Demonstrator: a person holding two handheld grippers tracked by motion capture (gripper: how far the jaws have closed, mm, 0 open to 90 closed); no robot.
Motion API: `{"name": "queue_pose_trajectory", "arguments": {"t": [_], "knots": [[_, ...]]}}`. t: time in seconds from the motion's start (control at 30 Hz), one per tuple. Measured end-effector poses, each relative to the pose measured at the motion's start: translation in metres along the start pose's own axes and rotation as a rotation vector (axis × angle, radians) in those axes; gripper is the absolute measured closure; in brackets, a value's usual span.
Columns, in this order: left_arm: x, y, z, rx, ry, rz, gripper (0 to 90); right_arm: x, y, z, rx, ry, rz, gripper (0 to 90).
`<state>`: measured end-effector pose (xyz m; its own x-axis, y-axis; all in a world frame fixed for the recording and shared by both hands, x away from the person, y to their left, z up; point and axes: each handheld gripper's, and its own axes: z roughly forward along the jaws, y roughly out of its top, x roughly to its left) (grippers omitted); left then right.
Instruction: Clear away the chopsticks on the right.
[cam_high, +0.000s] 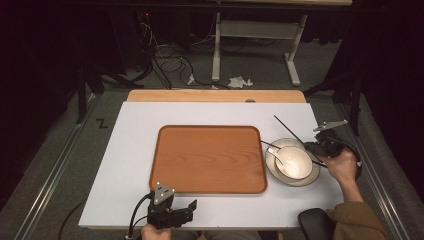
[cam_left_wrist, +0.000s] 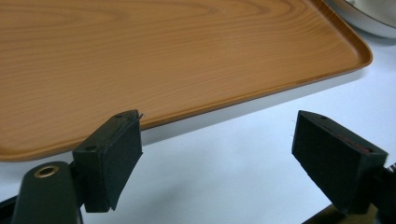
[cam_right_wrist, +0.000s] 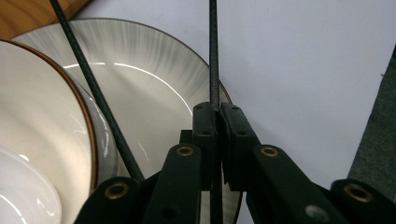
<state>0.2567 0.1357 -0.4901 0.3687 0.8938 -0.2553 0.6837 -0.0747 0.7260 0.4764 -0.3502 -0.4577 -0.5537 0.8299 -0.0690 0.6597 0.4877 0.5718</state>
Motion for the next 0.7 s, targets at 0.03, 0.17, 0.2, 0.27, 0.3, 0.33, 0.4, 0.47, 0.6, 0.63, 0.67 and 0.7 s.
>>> {"name": "queue_pose_trajectory", "arguments": {"t": [0.03,0.17,0.2,0.27,0.3,0.33,0.4,0.47,0.6,0.63,0.67,0.7], "knots": [[0.000,0.000,0.001,0.000,-0.001,0.001,16.4,0.001,0.000,-0.002,-0.010,-0.002,0.000,86.4],[-0.003,0.001,0.003,-0.002,0.007,0.048,16.4,0.003,-0.005,-0.008,-0.050,0.012,0.012,86.4],[-0.004,0.002,0.004,0.002,0.007,0.060,16.4,0.004,-0.006,-0.009,-0.047,0.007,0.014,86.4],[-0.005,0.003,0.006,0.005,-0.002,0.074,16.4,0.005,-0.010,-0.010,-0.052,0.004,0.016,86.4],[-0.005,0.004,0.007,0.010,-0.002,0.078,16.4,0.004,-0.012,-0.011,-0.053,0.004,0.022,86.4],[-0.005,0.005,0.009,0.017,-0.007,0.081,16.4,0.004,-0.013,-0.014,-0.058,0.007,0.029,86.4],[-0.003,0.006,0.013,0.028,-0.024,0.069,16.4,0.002,-0.018,-0.021,-0.091,0.016,0.050,86.4],[-0.001,0.008,0.015,0.028,-0.038,0.055,16.4,0.001,-0.022,-0.029,-0.113,0.022,0.063,86.4],[-0.005,0.013,0.021,0.034,-0.005,0.116,16.4,0.003,-0.030,-0.041,-0.145,0.031,0.082,86.4],[-0.007,0.014,0.022,0.037,0.005,0.141,16.4,0.004,-0.033,-0.044,-0.150,0.038,0.090,86.4],[-0.009,0.015,0.024,0.039,0.015,0.173,16.4,0.005,-0.034,-0.045,-0.152,0.042,0.093,86.4],[-0.009,0.015,0.025,0.038,0.023,0.191,16.5,0.006,-0.036,-0.047,-0.155,0.042,0.094,86.4]]}}
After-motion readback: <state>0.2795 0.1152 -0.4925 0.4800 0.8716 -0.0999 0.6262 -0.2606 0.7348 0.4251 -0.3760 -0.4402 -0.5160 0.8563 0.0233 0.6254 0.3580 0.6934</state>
